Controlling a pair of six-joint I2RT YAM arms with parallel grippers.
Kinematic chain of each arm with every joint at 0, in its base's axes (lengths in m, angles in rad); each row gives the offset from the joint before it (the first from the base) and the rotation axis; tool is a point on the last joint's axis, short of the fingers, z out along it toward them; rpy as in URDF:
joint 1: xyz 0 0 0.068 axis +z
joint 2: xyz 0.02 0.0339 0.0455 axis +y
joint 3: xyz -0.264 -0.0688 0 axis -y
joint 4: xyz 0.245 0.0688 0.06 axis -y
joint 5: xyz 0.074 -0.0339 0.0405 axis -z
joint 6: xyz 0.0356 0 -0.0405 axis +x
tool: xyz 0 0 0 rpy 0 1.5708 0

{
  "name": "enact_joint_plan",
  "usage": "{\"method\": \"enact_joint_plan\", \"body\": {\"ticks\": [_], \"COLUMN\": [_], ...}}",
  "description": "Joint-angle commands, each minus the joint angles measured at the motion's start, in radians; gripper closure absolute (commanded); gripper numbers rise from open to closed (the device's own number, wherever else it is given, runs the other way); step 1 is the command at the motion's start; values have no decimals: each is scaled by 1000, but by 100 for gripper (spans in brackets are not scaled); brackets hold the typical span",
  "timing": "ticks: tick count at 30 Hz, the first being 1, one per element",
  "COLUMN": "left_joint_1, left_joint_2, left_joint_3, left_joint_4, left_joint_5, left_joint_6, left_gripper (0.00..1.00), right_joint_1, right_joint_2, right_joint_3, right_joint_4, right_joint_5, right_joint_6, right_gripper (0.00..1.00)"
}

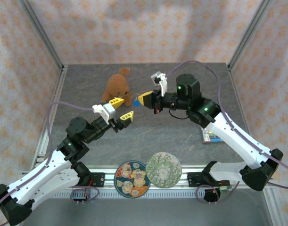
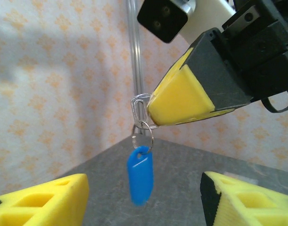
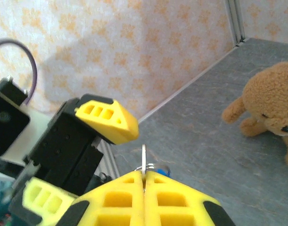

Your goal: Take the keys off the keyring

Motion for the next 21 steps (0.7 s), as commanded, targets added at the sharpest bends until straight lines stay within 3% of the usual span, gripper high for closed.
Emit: {"method": "enact_joint_plan", "body": {"ticks": [1, 11, 21], "left_joint_1": [-3, -2, 0], "left_joint_2": [19, 152, 270], "left_joint_3": [-15, -9, 87], "left_joint_4": [84, 242, 280], "left_joint_5": [-60, -93, -50], "left_joint_6": [53, 135, 170], "left_gripper": [34, 29, 27], "right_joint_1": [-25, -38, -38], "right_joint_2": [3, -1, -8], "right_joint_3": [-18, -52, -67], "right_joint_4": [143, 198, 219], "right_joint_5": [-95, -131, -157], "right_joint_6": [150, 206, 223], "right_gripper": [100, 100, 100]}}
